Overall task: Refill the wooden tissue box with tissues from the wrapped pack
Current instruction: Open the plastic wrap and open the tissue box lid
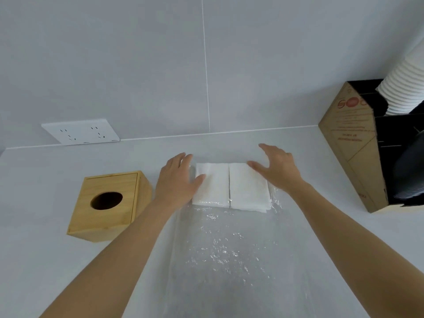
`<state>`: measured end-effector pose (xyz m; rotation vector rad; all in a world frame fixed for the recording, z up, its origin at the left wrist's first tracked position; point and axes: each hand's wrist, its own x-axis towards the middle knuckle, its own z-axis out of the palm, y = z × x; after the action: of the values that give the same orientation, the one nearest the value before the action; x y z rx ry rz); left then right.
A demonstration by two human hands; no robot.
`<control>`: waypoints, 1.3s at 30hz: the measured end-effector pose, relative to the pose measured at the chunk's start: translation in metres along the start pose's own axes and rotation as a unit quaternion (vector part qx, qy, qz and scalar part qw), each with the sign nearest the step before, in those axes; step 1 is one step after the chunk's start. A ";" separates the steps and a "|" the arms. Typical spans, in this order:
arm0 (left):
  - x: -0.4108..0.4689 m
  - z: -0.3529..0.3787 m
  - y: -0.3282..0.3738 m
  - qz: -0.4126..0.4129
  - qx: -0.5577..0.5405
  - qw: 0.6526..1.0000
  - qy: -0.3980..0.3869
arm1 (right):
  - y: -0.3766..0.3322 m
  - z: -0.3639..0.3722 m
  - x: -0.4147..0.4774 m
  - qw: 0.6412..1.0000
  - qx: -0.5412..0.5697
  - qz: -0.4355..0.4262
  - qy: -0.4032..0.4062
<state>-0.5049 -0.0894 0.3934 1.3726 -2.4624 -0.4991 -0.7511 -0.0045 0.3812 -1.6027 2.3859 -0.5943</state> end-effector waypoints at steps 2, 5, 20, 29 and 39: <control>-0.007 -0.014 0.005 0.031 0.018 0.999 0.014 | -0.008 -0.005 -0.008 0.999 -0.017 -0.040 0.012; -0.022 -0.030 0.008 0.068 0.047 0.996 0.034 | -0.019 -0.010 -0.021 0.997 -0.014 -0.079 0.020; -0.090 -0.089 -0.036 0.068 0.025 0.992 0.104 | -0.099 -0.009 -0.073 0.984 0.037 -0.172 -0.026; -0.107 -0.128 -0.104 0.095 -0.002 0.992 0.085 | -0.178 0.020 -0.085 0.983 0.048 -0.170 -0.046; -0.114 -0.146 -0.170 0.107 -0.008 0.993 0.056 | -0.242 0.045 -0.091 0.981 0.027 -0.182 -0.057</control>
<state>-0.2587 -0.0993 0.4444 1.0817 -2.4689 -0.3811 -0.4957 -0.0099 0.4415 -2.0058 1.9915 -0.6032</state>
